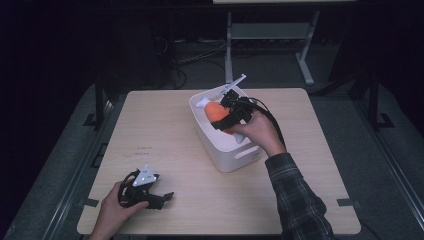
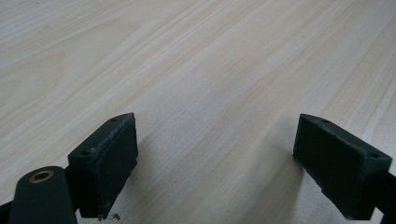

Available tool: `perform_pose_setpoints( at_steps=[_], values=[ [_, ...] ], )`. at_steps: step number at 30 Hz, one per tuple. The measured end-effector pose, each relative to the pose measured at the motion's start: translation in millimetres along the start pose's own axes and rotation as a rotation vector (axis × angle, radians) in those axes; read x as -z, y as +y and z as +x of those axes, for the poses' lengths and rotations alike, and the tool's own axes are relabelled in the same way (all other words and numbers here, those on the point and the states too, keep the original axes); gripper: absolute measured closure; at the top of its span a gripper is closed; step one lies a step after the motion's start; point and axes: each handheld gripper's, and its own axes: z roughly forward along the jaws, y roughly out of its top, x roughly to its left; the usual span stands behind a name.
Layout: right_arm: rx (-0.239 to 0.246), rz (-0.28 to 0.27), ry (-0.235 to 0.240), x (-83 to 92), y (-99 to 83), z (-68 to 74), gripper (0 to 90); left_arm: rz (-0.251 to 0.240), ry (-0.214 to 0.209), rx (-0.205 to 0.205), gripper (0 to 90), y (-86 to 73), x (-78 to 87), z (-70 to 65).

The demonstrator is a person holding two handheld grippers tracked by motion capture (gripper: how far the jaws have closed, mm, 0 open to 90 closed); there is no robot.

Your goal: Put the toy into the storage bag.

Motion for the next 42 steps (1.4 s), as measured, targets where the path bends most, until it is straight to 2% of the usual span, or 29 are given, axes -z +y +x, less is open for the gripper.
perform_pose_setpoints(
  at_steps=[20,42],
  values=[
    [0.01,0.032,-0.016,-16.2,-0.7,5.5,20.0,0.0,0.0,-0.001,12.9,0.0,0.0,0.1],
    [0.01,0.039,-0.016,-17.9,-1.3,6.7,14.6,0.001,0.0,-0.001,12.9,0.0,0.1,0.0]
  ],
)
